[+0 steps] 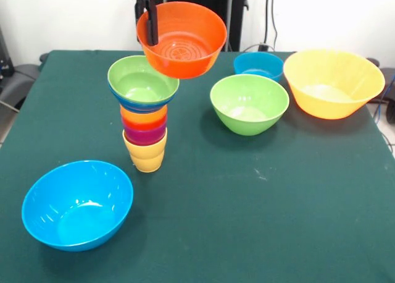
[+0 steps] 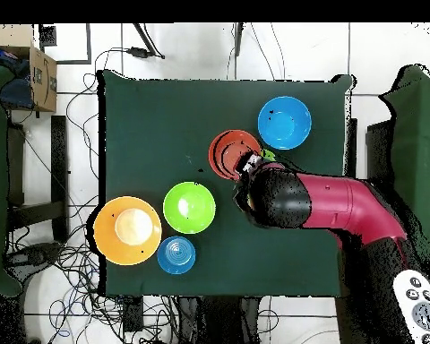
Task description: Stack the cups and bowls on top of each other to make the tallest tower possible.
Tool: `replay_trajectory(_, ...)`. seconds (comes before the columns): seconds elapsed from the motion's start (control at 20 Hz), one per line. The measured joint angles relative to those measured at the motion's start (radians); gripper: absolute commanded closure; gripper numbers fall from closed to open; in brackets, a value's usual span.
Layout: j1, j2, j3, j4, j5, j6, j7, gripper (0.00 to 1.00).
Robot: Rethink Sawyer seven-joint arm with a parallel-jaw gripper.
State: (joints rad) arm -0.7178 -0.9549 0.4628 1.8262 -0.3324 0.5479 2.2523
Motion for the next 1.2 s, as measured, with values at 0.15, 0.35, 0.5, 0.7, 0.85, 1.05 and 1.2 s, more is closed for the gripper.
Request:
replay_trajectory(0.15,-0.014,0.000,0.012,0.000,-0.009,0.000,0.000,1.00)
replay_trajectory(0.35,-0.042,0.000,0.039,0.000,-0.022,0.000,0.000,1.00)
replay_trajectory(0.5,-0.069,0.000,0.067,0.000,-0.037,0.000,0.000,1.00)
replay_trajectory(0.7,-0.085,0.000,0.084,0.000,-0.046,0.000,0.000,1.00)
replay_trajectory(0.85,-0.095,0.000,0.098,0.000,-0.050,0.000,0.000,1.00)
replay_trajectory(1.05,-0.096,0.000,0.111,0.000,-0.050,0.000,0.000,1.00)
replay_trajectory(1.2,-0.096,0.000,0.116,0.000,-0.050,0.000,0.000,1.00)
